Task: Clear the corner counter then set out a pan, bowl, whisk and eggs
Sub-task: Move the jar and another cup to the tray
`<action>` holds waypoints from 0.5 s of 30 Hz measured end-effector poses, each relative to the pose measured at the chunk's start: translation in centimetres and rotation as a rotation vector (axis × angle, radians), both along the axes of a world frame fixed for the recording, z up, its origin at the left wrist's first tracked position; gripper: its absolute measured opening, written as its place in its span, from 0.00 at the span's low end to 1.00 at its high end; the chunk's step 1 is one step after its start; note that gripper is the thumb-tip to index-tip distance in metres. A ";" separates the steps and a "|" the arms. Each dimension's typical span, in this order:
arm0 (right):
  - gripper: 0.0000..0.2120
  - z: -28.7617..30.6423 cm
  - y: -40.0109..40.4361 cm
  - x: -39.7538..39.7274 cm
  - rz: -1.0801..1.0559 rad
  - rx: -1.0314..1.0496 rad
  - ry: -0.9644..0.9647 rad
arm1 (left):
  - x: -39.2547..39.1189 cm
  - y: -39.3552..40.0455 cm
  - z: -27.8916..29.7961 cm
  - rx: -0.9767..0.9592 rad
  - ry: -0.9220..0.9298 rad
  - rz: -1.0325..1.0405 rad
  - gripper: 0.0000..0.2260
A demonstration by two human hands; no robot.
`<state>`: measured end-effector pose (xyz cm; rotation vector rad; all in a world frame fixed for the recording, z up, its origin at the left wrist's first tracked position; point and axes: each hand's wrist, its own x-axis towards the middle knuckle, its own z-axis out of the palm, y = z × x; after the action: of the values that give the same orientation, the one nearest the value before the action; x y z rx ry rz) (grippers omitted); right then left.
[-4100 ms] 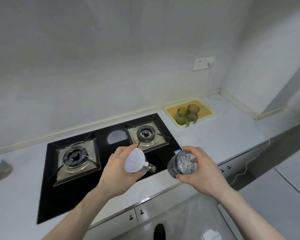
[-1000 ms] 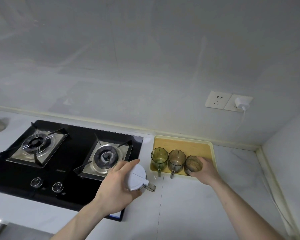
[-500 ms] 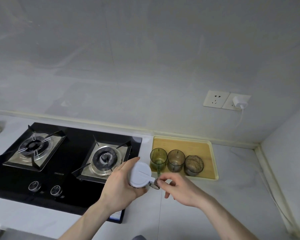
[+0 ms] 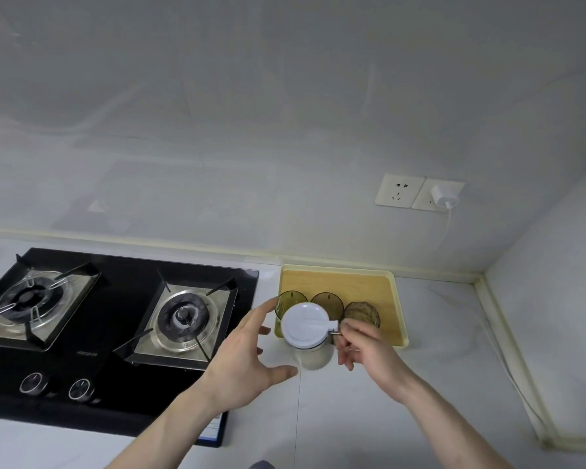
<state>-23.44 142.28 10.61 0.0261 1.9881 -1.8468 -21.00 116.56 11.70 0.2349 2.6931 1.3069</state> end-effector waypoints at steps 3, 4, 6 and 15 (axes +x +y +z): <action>0.21 -0.3 2.6 -1.0 -0.276 -0.129 -0.001 | 0.0 -0.9 -0.4 0.001 -0.001 0.046 0.41; 0.20 -0.5 3.6 -1.4 -0.364 -0.162 0.006 | 0.0 -1.3 -0.5 -0.009 0.000 0.059 0.38; 0.20 -1.2 5.6 -2.3 -0.509 -0.178 0.032 | 0.1 -1.8 -0.6 -0.033 -0.005 0.071 0.34; 0.18 -6.9 10.6 -4.8 -0.835 -0.082 0.012 | 0.2 -2.3 -0.8 -0.075 -0.039 0.049 0.25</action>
<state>-28.27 152.89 3.67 0.9475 2.0691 -2.3907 -20.76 114.28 10.92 0.1342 2.7253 1.2069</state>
